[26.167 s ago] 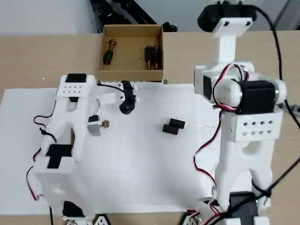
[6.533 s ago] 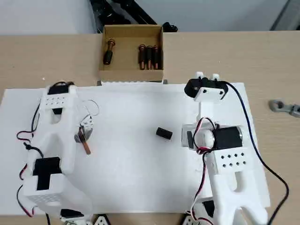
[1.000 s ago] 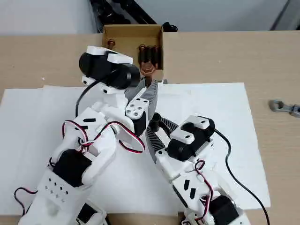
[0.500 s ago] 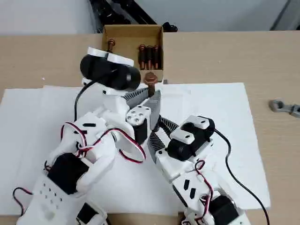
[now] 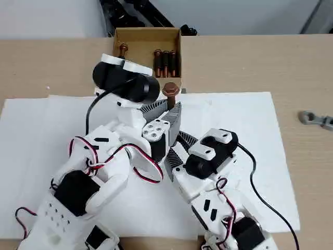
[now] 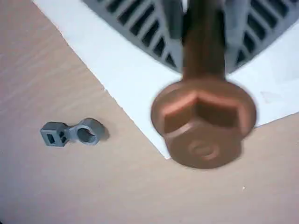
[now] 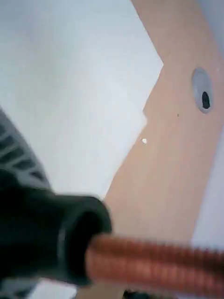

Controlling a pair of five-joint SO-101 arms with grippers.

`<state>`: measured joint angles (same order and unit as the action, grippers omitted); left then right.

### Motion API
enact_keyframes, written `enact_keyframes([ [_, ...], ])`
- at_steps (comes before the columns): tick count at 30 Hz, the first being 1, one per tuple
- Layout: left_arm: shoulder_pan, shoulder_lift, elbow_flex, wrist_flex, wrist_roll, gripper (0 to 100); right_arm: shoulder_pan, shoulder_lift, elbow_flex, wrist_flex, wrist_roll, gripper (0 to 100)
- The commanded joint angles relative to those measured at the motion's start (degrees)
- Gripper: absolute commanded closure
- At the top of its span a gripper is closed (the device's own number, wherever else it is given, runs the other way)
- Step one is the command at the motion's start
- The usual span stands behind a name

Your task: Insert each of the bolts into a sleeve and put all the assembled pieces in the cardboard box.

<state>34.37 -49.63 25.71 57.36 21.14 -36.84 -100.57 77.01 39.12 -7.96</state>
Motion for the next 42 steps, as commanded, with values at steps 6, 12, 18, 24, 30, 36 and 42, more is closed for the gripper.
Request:
enact_keyframes([
  [6, -0.2, -0.1, -0.4, 1.4, -0.1, 99, 0.0, -0.5, -0.3, -1.2, -0.4, 99.5],
  [12, -0.2, -0.1, -0.5, 3.3, -0.1, 99, 0.0, -0.4, -0.3, -1.2, -0.4, 99.5],
  [18, -0.2, -0.1, -0.2, 4.7, -0.2, 99, 0.0, -0.4, -0.4, -1.2, -0.4, 99.5],
  [24, -0.2, 0.2, 0.9, 4.5, -2.6, 99, 0.0, -0.4, -0.5, -1.2, -0.3, 99.5],
  [30, -0.1, -0.1, 7.3, 3.6, -4.6, 99, 0.0, -0.4, -0.6, -1.1, -0.3, 99.5],
  [36, -0.2, -0.1, 5.8, 4.3, -4.6, 99, 0.0, -0.4, -0.7, -1.1, -0.3, 99.5],
  [42, -0.3, 0.3, -0.8, 13.9, -1.8, 85, 1.1, -0.2, -0.8, -1.0, -0.3, 99.6],
])
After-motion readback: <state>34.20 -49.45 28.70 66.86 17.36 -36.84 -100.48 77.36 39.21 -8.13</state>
